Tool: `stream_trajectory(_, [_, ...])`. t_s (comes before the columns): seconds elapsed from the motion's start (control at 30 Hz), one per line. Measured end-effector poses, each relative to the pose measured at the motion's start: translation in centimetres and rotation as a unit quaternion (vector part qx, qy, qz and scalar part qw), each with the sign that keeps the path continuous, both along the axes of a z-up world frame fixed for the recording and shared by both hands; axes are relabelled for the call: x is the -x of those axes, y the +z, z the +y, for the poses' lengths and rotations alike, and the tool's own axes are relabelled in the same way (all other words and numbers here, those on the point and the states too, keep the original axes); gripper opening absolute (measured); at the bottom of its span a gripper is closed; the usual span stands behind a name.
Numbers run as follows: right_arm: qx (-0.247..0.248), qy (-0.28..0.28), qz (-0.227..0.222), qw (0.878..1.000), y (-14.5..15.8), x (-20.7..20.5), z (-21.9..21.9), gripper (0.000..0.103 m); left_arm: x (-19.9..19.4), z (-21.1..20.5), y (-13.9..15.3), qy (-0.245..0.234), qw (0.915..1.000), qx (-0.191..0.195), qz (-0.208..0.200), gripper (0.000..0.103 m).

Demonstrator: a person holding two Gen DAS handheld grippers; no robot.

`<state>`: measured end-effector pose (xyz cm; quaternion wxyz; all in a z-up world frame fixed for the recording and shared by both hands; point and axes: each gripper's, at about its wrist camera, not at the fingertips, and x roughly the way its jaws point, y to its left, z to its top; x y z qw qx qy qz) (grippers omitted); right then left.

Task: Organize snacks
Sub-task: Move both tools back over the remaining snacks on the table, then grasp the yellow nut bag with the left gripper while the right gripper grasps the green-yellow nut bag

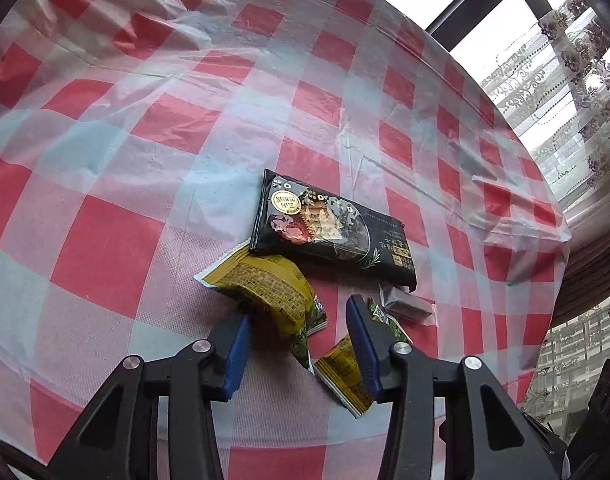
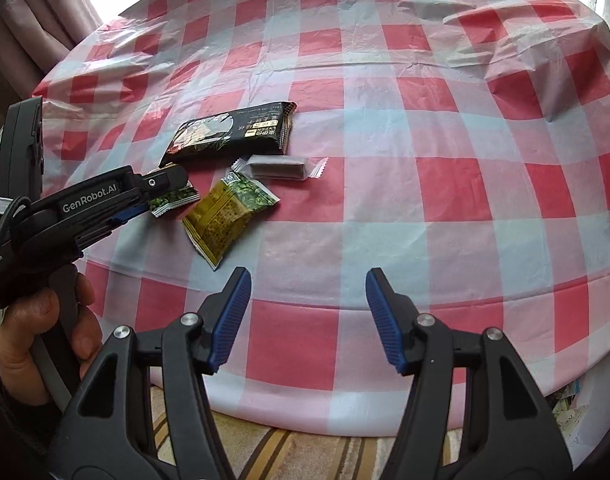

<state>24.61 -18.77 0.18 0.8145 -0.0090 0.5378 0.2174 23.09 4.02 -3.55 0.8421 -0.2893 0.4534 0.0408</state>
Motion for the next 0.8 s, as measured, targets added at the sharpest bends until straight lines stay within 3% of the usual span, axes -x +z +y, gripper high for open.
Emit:
stream_trajectory(0.07, [-0.002, 0.0, 0.008, 1.0, -0.3, -0.4, 0.9, 0.066, -0.2, 0.3, -0.3, -0.004, 1.0, 0.0, 0.001, 0.025])
stream_trajectory(0.1, [-0.004, -0.001, 0.011, 1.0, -0.5, -0.6, 1.3, 0.066, -0.2, 0.5, -0.4, -0.004, 1.0, 0.005, -0.004, 0.023])
stream_trajectory(0.33, [-0.014, -0.021, 0.011, 1.0, -0.6, -1.6, 4.1, 0.066, 1.0, 2.1, -0.7, 0.016, 0.999, 0.038, -0.018, 0.02])
stream_trajectory(0.6, [-0.008, -0.027, 0.01, 1.0, -1.1, -2.5, 7.9, 0.067, 3.0, 4.5, -0.8, 0.058, 0.9974, 0.039, -0.02, 0.02])
stream_trajectory(0.8, [0.031, -0.024, -0.005, 0.999, -1.7, -3.2, 9.9, 0.072, 3.5, 5.0, -0.8, 0.064, 0.9972, 0.033, -0.019, 0.02])
